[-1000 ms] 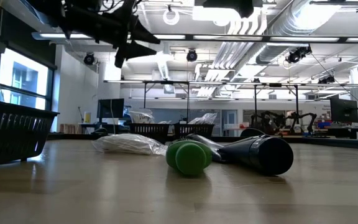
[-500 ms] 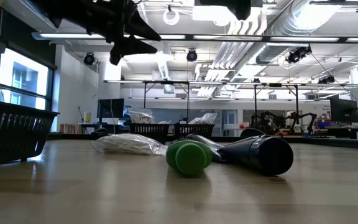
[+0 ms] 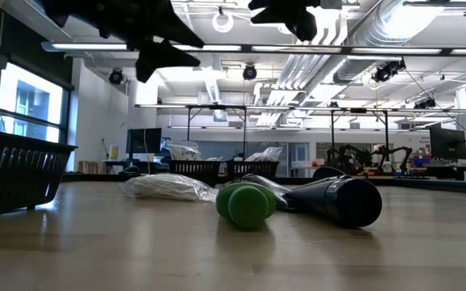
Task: Pick & Place Travel size toiletries
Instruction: Put the white cotton pack into the top middle basket
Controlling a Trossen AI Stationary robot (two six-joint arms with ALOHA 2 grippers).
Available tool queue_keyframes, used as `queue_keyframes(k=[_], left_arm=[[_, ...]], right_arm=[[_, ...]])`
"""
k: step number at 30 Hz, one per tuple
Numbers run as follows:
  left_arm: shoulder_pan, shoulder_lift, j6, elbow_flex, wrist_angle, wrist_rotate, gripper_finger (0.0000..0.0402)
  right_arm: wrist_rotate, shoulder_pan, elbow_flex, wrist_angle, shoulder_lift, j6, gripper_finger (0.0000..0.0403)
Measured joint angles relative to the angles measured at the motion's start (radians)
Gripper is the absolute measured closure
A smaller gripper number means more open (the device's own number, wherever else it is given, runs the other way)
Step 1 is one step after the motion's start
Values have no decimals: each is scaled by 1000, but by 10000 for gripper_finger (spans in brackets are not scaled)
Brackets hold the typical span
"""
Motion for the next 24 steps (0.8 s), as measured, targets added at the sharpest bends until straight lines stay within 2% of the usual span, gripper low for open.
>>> queue_keyframes(k=[8,15,19,24], left_arm=[[-82,0,-99,0,-125,-36,231],[-137,0,-122,0,-137,-44,231],[-169,0,-127,0,-203,-130,231],[-211,0,-239,0,-327,-218,231]], right_arm=[[-64,-6,3,48,69,-26,308],[-112,-23,1,54,102,-26,309],[-127,-28,3,51,127,-21,309],[-124,-26,3,21,162,-25,309]])
